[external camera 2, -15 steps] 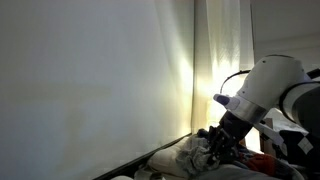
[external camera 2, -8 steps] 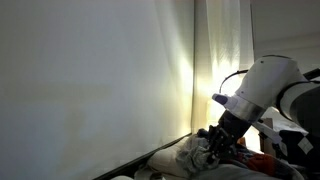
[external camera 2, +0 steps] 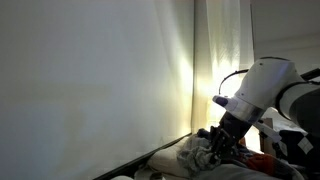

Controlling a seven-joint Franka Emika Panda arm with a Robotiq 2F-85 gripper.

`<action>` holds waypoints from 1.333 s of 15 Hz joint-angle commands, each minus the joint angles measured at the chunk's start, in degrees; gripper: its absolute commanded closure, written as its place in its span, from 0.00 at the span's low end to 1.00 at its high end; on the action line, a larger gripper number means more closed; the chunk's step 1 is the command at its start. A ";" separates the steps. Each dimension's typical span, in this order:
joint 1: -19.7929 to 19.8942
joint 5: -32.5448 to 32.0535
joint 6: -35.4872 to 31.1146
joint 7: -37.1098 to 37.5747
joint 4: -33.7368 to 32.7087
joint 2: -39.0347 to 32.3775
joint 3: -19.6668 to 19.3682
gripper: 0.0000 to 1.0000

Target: Put the socks on the grey bag

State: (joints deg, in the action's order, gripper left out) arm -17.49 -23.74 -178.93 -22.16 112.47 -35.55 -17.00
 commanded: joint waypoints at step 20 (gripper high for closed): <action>-8.77 -4.49 -19.73 -4.19 12.75 2.99 -14.47 0.97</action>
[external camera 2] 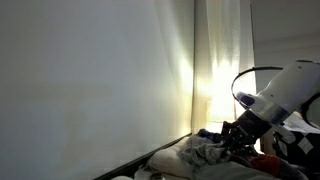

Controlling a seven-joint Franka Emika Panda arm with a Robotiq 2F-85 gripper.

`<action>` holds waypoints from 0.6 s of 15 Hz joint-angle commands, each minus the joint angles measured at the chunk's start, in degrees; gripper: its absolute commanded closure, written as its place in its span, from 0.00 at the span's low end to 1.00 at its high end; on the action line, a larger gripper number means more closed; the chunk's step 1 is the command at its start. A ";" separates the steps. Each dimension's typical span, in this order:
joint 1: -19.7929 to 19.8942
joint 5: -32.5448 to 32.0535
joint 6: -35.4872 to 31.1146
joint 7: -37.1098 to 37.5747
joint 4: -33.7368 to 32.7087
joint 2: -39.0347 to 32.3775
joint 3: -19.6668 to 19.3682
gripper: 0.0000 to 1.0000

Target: Put the socks on the grey bag

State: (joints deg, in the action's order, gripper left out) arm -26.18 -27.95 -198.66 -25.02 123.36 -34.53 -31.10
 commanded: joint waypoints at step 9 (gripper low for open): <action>-6.13 6.39 0.00 -5.83 4.41 4.50 -6.70 0.97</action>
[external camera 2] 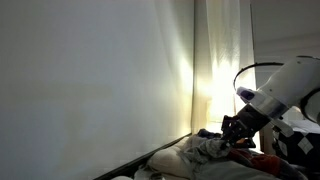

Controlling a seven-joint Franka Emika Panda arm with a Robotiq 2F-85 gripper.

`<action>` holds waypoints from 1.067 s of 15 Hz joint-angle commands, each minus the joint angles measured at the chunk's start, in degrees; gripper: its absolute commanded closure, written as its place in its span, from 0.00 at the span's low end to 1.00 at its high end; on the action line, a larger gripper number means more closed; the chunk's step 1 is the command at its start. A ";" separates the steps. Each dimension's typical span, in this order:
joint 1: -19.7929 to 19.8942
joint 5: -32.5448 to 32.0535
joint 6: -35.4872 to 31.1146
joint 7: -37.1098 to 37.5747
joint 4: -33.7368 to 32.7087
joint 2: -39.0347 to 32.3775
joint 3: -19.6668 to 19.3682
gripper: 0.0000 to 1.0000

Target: Put the socks on the grey bag

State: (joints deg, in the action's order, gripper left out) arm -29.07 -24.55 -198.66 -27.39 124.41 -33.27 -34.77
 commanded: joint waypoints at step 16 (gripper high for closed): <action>-21.28 12.62 0.00 -11.60 11.77 4.61 -16.00 0.91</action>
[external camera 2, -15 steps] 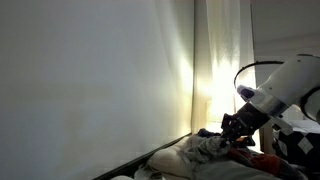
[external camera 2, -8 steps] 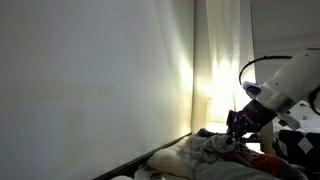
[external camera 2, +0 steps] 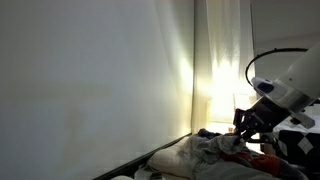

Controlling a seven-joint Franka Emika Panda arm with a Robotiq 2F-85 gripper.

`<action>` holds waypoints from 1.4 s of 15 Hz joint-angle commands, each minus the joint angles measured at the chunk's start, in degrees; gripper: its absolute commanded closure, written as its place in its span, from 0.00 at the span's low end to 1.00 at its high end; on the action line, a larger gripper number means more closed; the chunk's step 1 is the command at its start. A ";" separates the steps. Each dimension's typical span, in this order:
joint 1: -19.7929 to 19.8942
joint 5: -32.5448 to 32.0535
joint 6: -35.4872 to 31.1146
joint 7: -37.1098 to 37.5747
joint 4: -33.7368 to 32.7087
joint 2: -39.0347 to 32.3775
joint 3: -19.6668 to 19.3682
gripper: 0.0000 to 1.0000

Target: Put the socks on the grey bag

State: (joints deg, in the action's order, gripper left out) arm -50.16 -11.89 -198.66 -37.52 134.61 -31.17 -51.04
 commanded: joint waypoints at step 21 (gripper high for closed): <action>35.92 -16.81 -0.02 -5.91 -3.80 17.81 39.18 0.00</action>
State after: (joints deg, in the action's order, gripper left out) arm -22.46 -24.60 -198.68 -42.57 130.55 -19.12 -20.57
